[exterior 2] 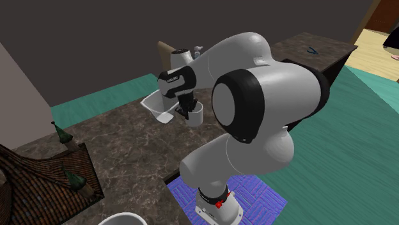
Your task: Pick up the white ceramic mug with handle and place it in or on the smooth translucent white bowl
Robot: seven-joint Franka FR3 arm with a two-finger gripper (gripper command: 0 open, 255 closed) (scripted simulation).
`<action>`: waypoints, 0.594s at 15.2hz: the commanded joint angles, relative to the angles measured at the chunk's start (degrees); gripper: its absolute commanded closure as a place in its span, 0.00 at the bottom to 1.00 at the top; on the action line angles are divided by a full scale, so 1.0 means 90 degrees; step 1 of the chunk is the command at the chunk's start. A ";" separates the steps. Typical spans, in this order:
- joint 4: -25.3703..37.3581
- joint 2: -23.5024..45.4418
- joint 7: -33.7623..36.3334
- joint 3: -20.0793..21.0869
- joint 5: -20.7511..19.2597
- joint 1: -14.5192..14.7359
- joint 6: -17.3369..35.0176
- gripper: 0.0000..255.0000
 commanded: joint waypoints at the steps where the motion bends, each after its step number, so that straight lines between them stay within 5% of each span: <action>1: 0.0104 -0.0112 -0.0010 0.0024 0.0017 0.0000 -0.0217 1.00; 9: 0.0601 -0.0426 -0.0039 0.0126 0.0099 0.0021 -0.1026 1.00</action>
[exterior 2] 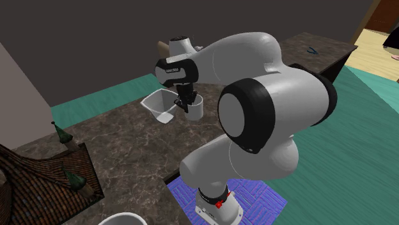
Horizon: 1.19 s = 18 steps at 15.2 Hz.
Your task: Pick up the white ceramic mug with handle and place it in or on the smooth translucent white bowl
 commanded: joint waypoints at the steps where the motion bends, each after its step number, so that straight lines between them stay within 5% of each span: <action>1: 0.0126 -0.0076 -0.0012 0.0021 0.0016 0.0001 -0.0203 1.00; 18: 0.1444 -0.0284 -0.0081 0.0199 0.0174 0.0057 -0.1728 1.00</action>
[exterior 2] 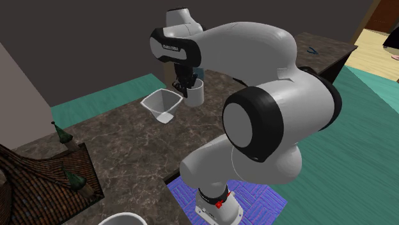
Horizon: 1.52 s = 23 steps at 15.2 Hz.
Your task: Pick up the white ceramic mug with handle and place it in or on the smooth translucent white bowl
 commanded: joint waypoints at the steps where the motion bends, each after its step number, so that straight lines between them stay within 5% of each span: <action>1: 0.0182 0.0003 -0.0003 0.0024 0.0020 0.0010 -0.0182 1.00; 6: 0.0622 0.0037 -0.0026 0.0064 0.0058 0.0026 -0.0587 1.00; 21: 0.3503 0.3036 0.1167 0.0913 0.0782 0.0693 -0.0552 1.00; 23: 0.3313 0.3019 0.1171 0.0912 0.0781 0.0692 -0.0378 1.00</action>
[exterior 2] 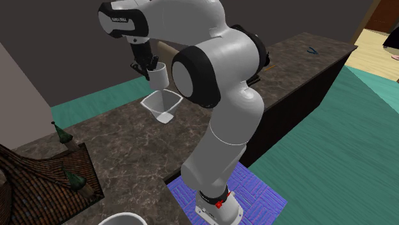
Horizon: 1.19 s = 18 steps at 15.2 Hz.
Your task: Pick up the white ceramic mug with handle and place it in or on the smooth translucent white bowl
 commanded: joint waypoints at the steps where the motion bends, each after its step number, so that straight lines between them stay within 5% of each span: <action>1: -0.0115 0.0035 0.0027 0.0011 0.0005 0.0009 0.0155 1.00; 18: -0.1300 0.0112 0.0055 -0.0001 -0.0004 0.0002 0.1416 1.00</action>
